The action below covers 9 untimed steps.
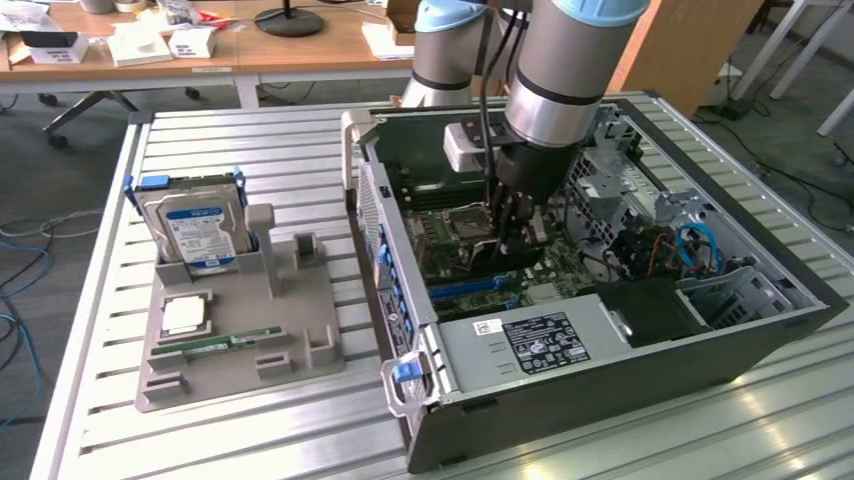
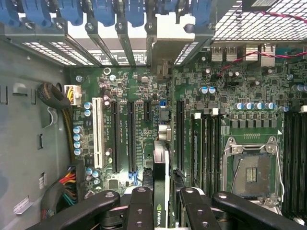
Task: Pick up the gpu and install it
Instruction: 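Insert the gpu into the slot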
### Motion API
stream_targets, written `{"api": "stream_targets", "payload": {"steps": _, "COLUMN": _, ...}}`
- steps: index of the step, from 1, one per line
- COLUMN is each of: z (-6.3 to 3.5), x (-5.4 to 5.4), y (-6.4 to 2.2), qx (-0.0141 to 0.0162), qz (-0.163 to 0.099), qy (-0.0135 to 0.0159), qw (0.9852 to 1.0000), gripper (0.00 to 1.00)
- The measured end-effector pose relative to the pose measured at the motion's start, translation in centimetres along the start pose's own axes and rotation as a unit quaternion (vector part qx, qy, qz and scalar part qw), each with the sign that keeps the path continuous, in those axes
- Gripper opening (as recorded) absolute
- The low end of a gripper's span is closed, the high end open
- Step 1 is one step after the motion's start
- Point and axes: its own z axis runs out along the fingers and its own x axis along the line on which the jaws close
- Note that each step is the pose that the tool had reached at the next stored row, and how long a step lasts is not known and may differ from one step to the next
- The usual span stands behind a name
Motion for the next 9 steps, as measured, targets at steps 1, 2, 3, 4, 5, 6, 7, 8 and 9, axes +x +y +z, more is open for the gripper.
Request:
{"api": "stream_targets", "payload": {"steps": 1, "z": 0.02, "x": 0.0, "y": 0.0, "qx": 0.0, "qz": 0.0, "qy": 0.0, "qw": 1.0, "gripper": 0.26}}
{"api": "stream_targets", "payload": {"steps": 2, "z": 0.1, "x": 0.0, "y": 0.0, "qx": 0.0001, "qz": 0.0, "qy": -0.0002, "qw": 1.0, "gripper": 0.26}}
{"api": "stream_targets", "payload": {"steps": 3, "z": 0.16, "x": 0.0, "y": 0.0, "qx": 0.0001, "qz": 0.0, "qy": -0.0002, "qw": 1.0, "gripper": 0.26}}
{"api": "stream_targets", "payload": {"steps": 4, "z": 0.19, "x": 0.0, "y": 0.0, "qx": 0.0, "qz": 0.0, "qy": -0.0001, "qw": 1.0, "gripper": 0.26}}
{"api": "stream_targets", "payload": {"steps": 5, "z": 0.25, "x": 0.0, "y": 0.0, "qx": 0.0001, "qz": 0.0, "qy": -0.0002, "qw": 1.0, "gripper": 0.26}}
{"api": "stream_targets", "payload": {"steps": 6, "z": 0.32, "x": 0.0, "y": 0.0, "qx": 0.0, "qz": 0.0, "qy": -0.0002, "qw": 1.0, "gripper": 0.26}}
{"api": "stream_targets", "payload": {"steps": 7, "z": 0.38, "x": 0.01, "y": 0.0, "qx": 0.0, "qz": 0.0, "qy": -0.0001, "qw": 1.0, "gripper": 0.26}}
{"api": "stream_targets", "payload": {"steps": 8, "z": 0.44, "x": 0.01, "y": 0.0, "qx": 0.0, "qz": 0.0, "qy": -0.0001, "qw": 1.0, "gripper": 0.26}}
{"api": "stream_targets", "payload": {"steps": 9, "z": 0.51, "x": 0.01, "y": 0.0, "qx": 0.0001, "qz": 0.0, "qy": -0.0002, "qw": 1.0, "gripper": 0.26}}
